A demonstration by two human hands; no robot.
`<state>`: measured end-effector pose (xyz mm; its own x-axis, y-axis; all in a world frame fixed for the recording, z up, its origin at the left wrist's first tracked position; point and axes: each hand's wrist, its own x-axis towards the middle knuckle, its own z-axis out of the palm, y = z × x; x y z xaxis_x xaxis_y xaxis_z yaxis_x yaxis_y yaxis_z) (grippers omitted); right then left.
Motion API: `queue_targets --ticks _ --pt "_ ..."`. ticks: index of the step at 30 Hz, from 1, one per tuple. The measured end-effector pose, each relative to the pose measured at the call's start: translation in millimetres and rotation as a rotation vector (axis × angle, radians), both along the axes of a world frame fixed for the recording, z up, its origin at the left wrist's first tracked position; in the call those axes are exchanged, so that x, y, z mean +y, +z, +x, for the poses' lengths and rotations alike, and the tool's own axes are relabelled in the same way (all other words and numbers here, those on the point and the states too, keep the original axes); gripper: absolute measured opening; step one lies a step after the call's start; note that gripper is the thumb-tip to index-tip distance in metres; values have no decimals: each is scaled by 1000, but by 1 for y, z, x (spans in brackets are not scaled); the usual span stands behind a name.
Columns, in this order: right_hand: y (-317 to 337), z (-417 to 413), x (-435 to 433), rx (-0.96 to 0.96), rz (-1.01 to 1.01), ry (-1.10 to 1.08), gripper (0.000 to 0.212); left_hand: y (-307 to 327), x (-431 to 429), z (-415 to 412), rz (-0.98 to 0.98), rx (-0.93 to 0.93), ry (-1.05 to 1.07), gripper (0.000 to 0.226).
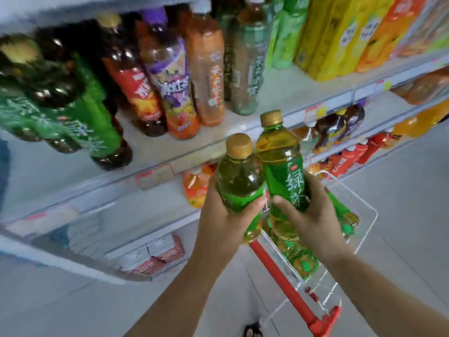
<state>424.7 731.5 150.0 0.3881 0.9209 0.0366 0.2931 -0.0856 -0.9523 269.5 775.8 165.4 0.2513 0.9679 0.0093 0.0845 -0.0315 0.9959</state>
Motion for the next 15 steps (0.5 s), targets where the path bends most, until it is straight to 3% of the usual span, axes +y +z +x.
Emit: queue_targets --ticks 4,8,15 --pt "41 -70 6 104 165 113 53 44 -15 -71 84 30 133 64" --pt "72 -141 15 207 275 241 58 79 -23 -145 202 54 324 66" --pt "89 -234 51 13 383 408 63 91 3 -229 341 101 536 72"
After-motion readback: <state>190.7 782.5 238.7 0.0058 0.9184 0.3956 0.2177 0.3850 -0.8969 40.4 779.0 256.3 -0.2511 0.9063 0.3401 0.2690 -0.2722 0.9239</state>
